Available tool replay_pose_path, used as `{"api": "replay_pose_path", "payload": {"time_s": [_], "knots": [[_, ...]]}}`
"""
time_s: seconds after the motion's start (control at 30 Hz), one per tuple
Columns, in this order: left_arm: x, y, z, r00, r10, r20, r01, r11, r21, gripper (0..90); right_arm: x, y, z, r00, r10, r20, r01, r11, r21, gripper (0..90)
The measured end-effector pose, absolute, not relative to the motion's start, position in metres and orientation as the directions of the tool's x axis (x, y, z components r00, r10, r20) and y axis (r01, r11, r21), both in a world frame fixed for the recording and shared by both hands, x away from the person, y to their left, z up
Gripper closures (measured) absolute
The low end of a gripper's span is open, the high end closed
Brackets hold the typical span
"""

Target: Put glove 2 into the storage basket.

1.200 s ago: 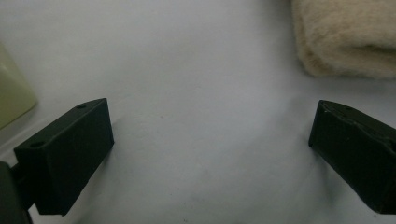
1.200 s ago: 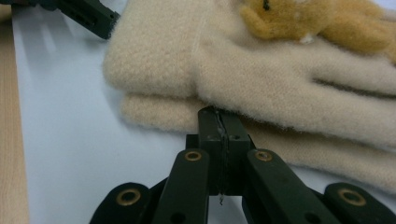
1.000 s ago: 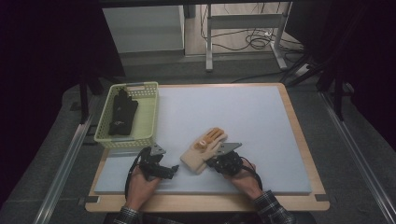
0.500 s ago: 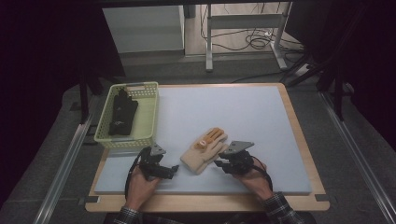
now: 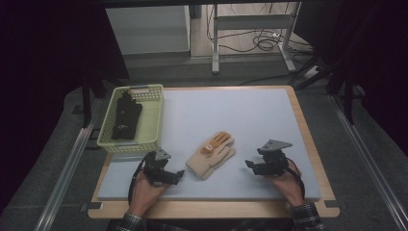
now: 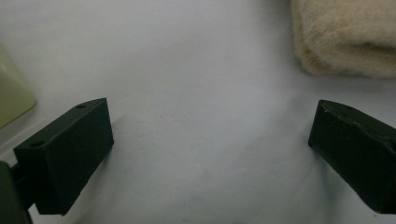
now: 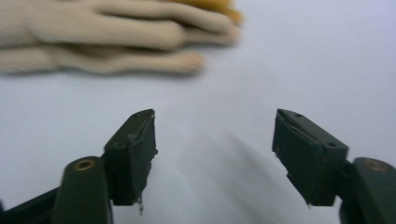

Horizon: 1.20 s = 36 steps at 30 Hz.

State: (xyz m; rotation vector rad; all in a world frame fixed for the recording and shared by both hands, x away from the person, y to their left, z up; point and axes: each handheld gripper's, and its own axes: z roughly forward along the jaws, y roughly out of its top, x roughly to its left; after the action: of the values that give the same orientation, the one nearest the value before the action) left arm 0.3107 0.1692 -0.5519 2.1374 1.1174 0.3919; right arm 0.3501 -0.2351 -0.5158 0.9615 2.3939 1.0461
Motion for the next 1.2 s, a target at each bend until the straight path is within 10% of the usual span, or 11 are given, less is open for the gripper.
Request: {"api": "replay_pose_path", "payload": {"time_s": [1.2], "knots": [[0.318, 0.144, -0.512, 0.706, 0.701, -0.097, 0.538, -0.443, 0.717, 0.0, 0.357, -0.271, -0.531, -0.605, 0.794, -0.054, 0.521, 0.447, 0.727, 14.9]]}}
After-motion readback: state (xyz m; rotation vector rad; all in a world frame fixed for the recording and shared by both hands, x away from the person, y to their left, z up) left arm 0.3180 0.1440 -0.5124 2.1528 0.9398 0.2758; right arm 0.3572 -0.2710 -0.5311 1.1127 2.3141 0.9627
